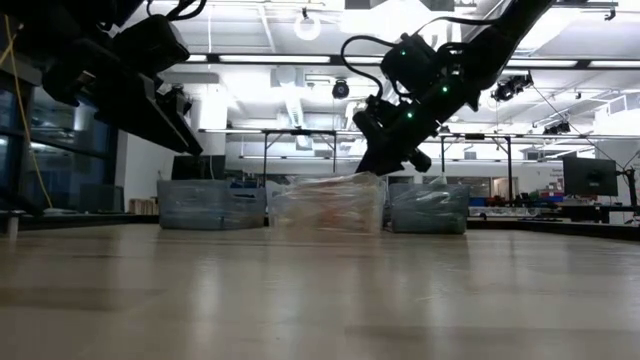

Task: Pick & Place Toothbrushes
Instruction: Put the orange toothbrush into the transparent bin, then return to Home Position

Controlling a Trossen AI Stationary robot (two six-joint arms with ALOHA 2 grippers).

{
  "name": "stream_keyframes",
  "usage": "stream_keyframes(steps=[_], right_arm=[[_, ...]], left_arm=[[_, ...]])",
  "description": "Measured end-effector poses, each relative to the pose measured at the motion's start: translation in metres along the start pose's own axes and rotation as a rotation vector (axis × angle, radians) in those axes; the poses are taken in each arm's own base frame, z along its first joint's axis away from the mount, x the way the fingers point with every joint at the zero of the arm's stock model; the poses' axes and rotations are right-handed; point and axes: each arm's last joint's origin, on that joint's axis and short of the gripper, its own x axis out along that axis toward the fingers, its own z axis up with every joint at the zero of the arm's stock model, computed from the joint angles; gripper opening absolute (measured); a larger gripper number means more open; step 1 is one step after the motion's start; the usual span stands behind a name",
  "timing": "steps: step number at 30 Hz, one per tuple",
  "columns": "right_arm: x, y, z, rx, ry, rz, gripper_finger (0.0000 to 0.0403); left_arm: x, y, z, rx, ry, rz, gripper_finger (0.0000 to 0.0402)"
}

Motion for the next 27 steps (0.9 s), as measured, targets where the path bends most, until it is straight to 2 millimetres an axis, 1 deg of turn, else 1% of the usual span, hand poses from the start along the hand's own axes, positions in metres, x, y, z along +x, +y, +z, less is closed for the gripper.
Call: stream_keyframes(steps=[3, 11, 14, 16, 19, 21, 23, 26, 27], right_arm=[[-0.002, -0.001, 0.002, 0.004, -0.008, -0.002, 0.0046], [-0.014, 0.0, 0.012, 0.011, -0.044, 0.016, 0.0157], [-0.022, 0.002, 0.019, 0.017, -0.081, 0.047, 0.018], [-0.027, 0.006, 0.025, 0.02, -0.119, 0.1, 0.0185], [-0.029, 0.014, 0.027, -0.033, -0.135, 0.204, 0.0173], [-0.026, 0.019, 0.022, -0.09, -0.117, 0.221, 0.0148], [-0.023, 0.022, 0.017, -0.125, -0.093, 0.219, 0.0109], [-0.017, 0.024, 0.014, -0.151, -0.104, 0.221, 0.0032], [-0.016, 0.025, 0.013, -0.158, -0.104, 0.221, 0.0017]], left_arm=[[0.0, 0.0, 0.0, 0.0, 0.0, -0.001, 0.0171], [0.0, 0.0, 0.0, 0.0, 0.002, -0.001, 0.0171], [0.0, 0.0, 0.0, 0.0, 0.001, -0.001, 0.0171], [0.0, 0.0, 0.0, 0.0, 0.001, -0.001, 0.0171], [0.0, 0.0, 0.0, -0.001, 0.0, -0.002, 0.0171], [0.0, 0.0, 0.0, -0.001, -0.001, -0.002, 0.0171], [0.0, 0.0, 0.0, -0.001, -0.002, -0.002, 0.0171], [0.0, 0.0, 0.001, -0.006, -0.006, -0.003, 0.0171], [0.0, 0.0, 0.001, -0.008, -0.007, -0.003, 0.0171]])
